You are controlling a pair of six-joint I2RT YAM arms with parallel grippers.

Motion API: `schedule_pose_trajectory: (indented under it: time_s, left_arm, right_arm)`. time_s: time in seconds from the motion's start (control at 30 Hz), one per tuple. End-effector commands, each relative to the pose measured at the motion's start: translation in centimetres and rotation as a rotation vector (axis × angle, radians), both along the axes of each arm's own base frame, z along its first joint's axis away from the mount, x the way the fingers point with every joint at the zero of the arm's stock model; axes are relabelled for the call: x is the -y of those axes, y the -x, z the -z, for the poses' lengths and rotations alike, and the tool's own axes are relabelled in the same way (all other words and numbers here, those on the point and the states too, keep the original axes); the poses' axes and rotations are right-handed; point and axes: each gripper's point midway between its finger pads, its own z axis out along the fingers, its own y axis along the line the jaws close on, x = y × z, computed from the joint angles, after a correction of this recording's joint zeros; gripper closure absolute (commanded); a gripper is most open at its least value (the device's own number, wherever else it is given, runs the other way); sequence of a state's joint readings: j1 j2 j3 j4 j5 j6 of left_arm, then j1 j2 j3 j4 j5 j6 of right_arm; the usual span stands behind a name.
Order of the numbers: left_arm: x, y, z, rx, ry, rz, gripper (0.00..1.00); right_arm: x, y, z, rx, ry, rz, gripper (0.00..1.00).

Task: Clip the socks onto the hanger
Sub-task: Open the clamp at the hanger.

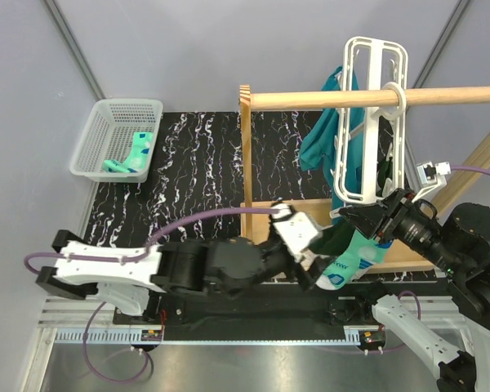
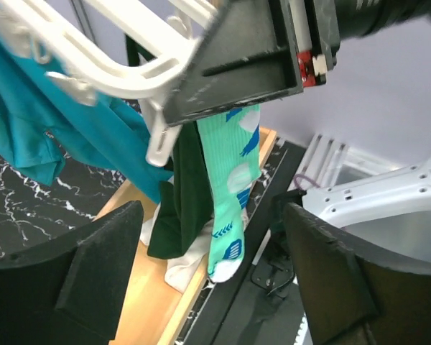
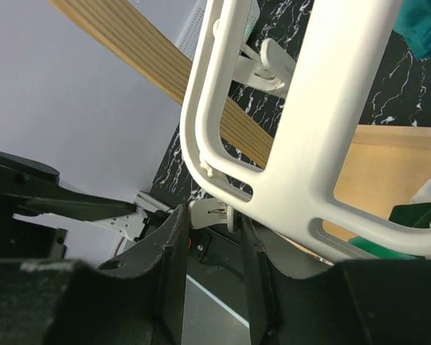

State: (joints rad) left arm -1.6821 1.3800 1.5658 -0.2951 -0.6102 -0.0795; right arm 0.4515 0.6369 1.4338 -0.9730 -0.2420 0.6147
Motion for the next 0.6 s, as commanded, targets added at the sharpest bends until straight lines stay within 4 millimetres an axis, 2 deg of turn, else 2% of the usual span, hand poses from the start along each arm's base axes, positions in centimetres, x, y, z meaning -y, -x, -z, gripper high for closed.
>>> schedule_pose_trajectory:
  time_s: [0.0, 0.03, 0.07, 0.1, 0.13, 0.17, 0.23, 0.37, 0.47, 0.5, 0.57]
  left_arm:
    - [-2.9, 0.7, -6.6, -0.016, 0.263, 0.072, 0.12]
    - [-3.1, 0.8, -5.7, -0.011, 0.253, 0.083, 0.11]
    - [-4.5, 0.7, -6.7, -0.002, 0.289, 0.087, 0.1]
    - [-5.0, 0.7, -6.8, 0.002, 0.295, 0.094, 0.1]
    - [-5.3, 0.7, -5.9, 0.011, 0.279, 0.1, 0.09]
    - [-6.4, 0.6, -6.4, 0.019, 0.293, 0.101, 0.1]
    - [-7.1, 0.6, -5.8, 0.027, 0.27, 0.11, 0.1]
    - [-8.9, -0.7, -4.4, 0.014, 0.215, 0.034, 0.14]
    - [-11.2, -1.9, -4.6, -0.019, 0.248, -0.043, 0.16]
    - [-12.5, -2.7, -4.5, -0.032, 0.267, -0.09, 0.17]
    - [-13.4, -3.2, -4.3, -0.053, 0.293, -0.122, 0.19]
  right_arm:
    - [0.2, -1.6, -0.6, 0.045, -0.005, 0.046, 1.0]
    - [0.1, -1.6, -0.7, 0.045, -0.01, 0.047, 1.0]
    - [0.1, -1.6, -0.7, 0.047, -0.012, 0.045, 1.0]
    - [0.0, -1.7, -0.6, 0.047, -0.012, 0.045, 1.0]
    - [0.1, -1.6, -0.7, 0.05, -0.019, 0.046, 1.0]
    - [0.0, -1.7, -0.7, 0.051, -0.022, 0.046, 1.0]
    - [0.0, -1.4, -0.8, 0.054, -0.033, 0.038, 1.0]
    - [0.0, -1.0, -1.4, 0.078, -0.051, 0.03, 1.0]
    - [0.2, -1.0, -1.5, 0.086, -0.053, 0.043, 1.0]
    - [0.3, -1.0, -1.6, 0.089, -0.056, 0.045, 1.0]
    - [0.2, -1.1, -1.4, 0.087, -0.056, 0.047, 1.0]
